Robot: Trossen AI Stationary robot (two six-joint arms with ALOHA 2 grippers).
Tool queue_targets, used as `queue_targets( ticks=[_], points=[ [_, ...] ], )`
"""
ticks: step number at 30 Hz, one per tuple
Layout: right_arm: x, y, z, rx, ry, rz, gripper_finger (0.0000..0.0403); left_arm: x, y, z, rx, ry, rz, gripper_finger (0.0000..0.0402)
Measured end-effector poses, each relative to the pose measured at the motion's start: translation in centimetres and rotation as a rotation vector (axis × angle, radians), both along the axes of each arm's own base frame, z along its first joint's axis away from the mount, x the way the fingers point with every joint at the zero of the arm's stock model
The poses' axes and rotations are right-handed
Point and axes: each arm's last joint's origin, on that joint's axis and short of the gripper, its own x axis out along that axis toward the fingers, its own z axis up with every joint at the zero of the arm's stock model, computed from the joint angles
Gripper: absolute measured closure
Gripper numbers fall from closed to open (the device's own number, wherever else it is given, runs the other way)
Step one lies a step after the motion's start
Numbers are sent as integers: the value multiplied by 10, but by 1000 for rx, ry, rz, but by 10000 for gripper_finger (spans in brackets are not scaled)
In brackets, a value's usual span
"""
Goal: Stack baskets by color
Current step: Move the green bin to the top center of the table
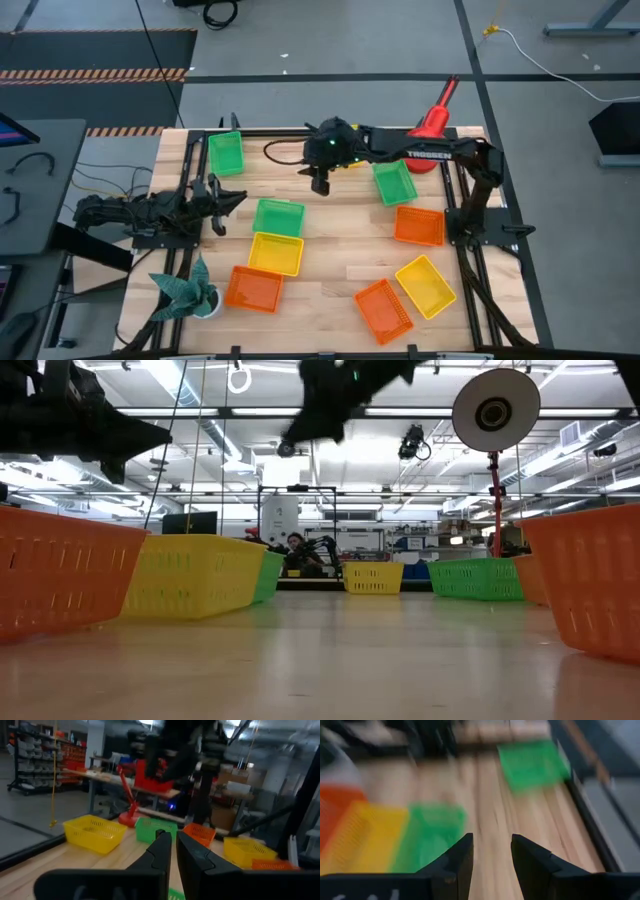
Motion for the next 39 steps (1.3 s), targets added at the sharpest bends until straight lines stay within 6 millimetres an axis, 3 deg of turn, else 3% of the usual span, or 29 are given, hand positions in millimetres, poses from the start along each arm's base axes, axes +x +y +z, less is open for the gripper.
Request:
queue_targets(
  ticks=[4,8,13,17,22,25,32,39],
  points=[
    [-14,22,52,-35,-264,-23,266,-5,2,18,-190,-256,2,372],
    [-47,35,101,-88,-456,-102,266,-14,9,33,-357,-402,203,380],
    [-102,45,150,-91,-621,-185,266,-13,12,62,-306,-192,329,397],
    [-140,50,172,-91,-681,-181,266,-5,14,89,-330,57,384,397],
    [-171,52,173,-98,-572,-208,266,10,19,99,-444,504,419,397],
    [-180,51,166,-108,-472,-239,266,22,26,92,-527,789,440,397],
    [-175,50,154,-133,-363,-239,266,53,65,59,-625,1200,348,386],
    [-169,51,147,-132,-317,-189,266,58,113,41,-544,1432,270,317]
  ],
)
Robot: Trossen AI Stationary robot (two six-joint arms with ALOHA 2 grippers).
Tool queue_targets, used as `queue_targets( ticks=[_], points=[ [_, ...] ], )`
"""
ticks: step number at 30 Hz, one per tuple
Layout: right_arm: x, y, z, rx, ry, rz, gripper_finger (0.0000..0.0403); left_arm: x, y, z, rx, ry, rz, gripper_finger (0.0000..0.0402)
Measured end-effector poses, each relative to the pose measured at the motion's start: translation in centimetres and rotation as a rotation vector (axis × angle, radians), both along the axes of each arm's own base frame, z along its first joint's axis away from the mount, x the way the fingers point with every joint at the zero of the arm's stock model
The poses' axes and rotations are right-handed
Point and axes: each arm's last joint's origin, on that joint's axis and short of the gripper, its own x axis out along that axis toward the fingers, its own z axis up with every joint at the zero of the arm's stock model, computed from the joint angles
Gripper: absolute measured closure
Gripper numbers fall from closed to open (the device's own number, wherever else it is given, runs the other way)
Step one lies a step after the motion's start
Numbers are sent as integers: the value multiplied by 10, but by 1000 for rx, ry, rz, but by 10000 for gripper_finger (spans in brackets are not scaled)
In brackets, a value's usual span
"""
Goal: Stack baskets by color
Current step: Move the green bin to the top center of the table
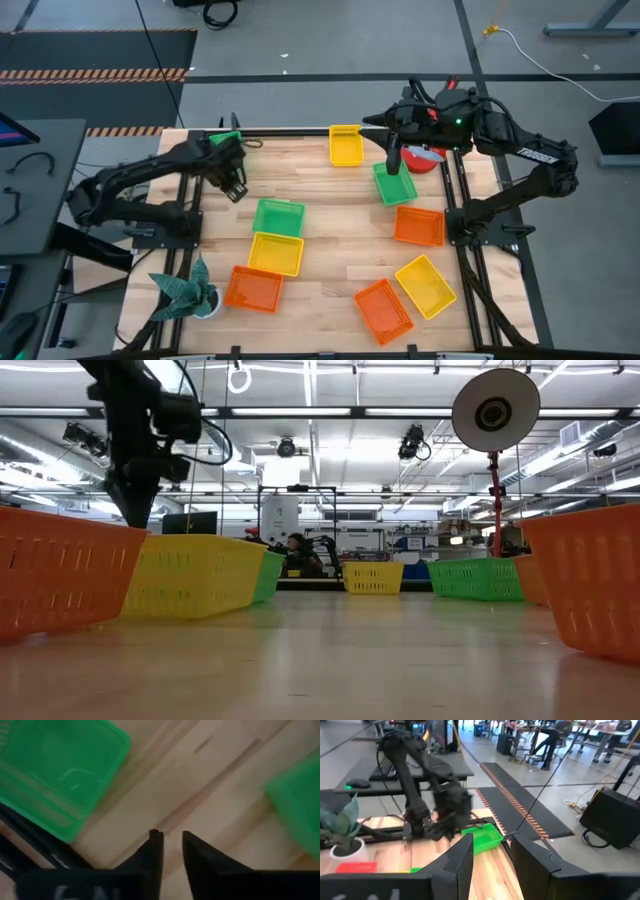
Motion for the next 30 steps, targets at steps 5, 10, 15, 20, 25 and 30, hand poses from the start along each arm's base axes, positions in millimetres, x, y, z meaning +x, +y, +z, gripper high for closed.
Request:
queue_targets(
  ticks=[5,10,15,20,25,30],
  points=[
    [1,0,0,2,-1,8,266,-5,29,-13,-39,86,-46,247],
    [1,0,0,7,-8,5,266,-8,48,-29,-69,145,-132,202],
    [1,0,1,15,-19,-4,266,-3,59,-37,-32,141,-227,197],
    [2,0,1,55,-35,-12,266,2,64,-40,12,130,-307,223],
    [2,0,1,80,-42,-18,266,4,58,-31,-22,148,-305,240],
    [1,-1,1,77,-43,-36,266,9,57,-16,-33,150,-299,234]
  ],
)
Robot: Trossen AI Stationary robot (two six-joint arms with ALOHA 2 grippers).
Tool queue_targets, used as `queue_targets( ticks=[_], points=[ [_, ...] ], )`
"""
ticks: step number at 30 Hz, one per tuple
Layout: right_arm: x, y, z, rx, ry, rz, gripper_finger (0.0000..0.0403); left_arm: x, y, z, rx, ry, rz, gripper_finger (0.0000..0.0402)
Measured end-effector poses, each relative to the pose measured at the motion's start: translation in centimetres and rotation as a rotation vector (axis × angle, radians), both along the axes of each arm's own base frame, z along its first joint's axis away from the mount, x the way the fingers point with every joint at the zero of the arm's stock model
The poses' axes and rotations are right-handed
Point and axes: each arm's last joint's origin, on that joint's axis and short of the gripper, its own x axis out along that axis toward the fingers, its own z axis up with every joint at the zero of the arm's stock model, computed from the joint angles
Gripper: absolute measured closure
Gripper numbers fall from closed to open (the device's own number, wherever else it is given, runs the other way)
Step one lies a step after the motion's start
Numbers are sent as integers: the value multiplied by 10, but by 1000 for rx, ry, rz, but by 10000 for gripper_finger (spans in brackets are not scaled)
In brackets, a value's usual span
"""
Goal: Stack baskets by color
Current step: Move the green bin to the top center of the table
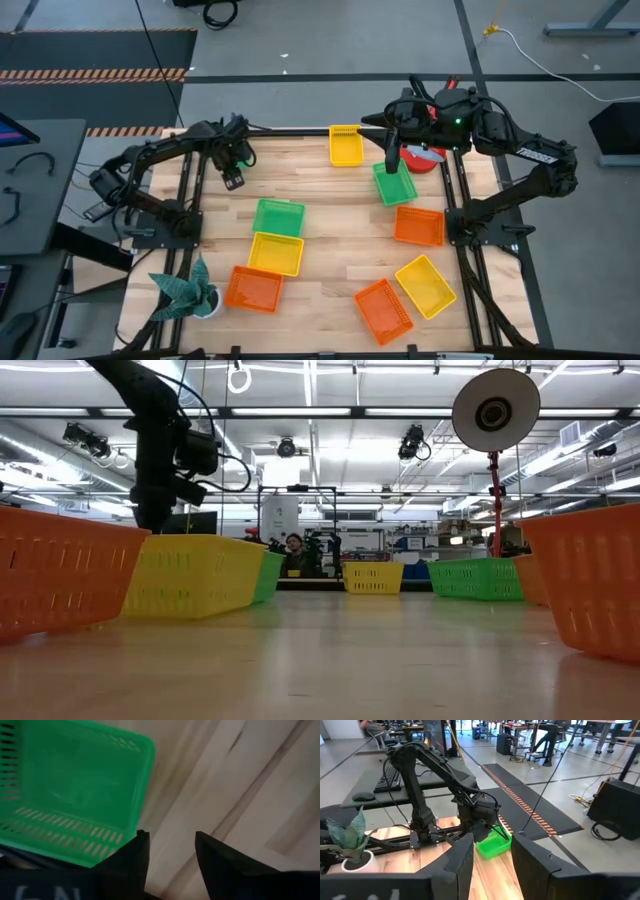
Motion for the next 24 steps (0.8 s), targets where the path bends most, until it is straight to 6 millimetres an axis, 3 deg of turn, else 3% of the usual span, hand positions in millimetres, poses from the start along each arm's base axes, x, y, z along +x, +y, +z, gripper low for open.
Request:
queue_targets(
  ticks=[7,15,19,24],
  points=[
    [-1,-3,0,-5,1,-25,266,4,5,10,17,-46,15,204],
    [-1,-5,0,-7,1,-31,266,-5,9,-17,68,-50,13,173],
    [-1,-5,0,-4,1,-32,266,-4,8,-27,96,-71,8,202],
    [-1,-5,0,-4,1,-31,266,-4,8,-33,125,-85,-21,288]
  ],
)
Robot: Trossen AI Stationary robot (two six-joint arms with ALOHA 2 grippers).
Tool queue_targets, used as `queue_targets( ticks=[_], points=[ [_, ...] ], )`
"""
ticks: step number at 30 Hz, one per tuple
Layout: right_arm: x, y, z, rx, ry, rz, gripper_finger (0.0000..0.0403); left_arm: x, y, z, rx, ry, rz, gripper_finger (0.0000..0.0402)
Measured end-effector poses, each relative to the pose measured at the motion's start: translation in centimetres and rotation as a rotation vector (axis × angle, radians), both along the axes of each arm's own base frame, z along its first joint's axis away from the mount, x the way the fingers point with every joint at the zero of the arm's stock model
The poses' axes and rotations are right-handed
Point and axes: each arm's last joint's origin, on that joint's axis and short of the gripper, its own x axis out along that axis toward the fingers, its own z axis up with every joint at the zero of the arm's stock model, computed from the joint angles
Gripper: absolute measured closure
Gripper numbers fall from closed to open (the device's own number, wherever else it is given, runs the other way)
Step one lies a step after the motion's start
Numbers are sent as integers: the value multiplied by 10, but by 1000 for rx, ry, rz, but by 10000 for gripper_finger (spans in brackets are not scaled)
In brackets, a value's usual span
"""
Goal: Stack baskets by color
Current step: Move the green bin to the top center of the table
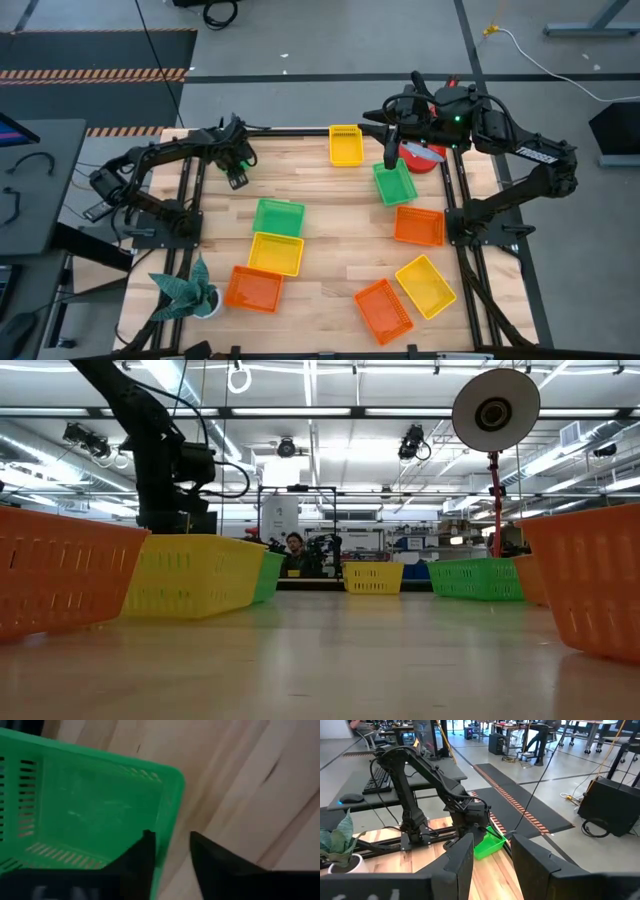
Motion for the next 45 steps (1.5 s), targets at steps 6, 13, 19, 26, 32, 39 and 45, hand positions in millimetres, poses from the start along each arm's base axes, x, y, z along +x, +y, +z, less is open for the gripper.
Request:
queue_targets(
  ticks=[6,13,19,26,32,39,45],
  points=[
    [0,0,0,24,-9,-4,266,3,-5,-1,-10,15,-69,385],
    [1,5,0,21,-8,18,266,45,-32,30,-31,-57,-268,386],
    [1,4,0,11,-4,17,266,115,-57,71,52,-335,-393,387],
    [0,4,0,-6,2,17,266,192,-51,47,31,-317,-433,387],
    [1,6,0,25,-9,25,266,220,-36,23,112,-145,-433,387],
    [1,12,0,29,-10,49,266,231,-25,13,187,-112,-516,375],
    [1,12,0,64,-21,43,266,230,-17,12,201,-132,-494,379]
  ],
)
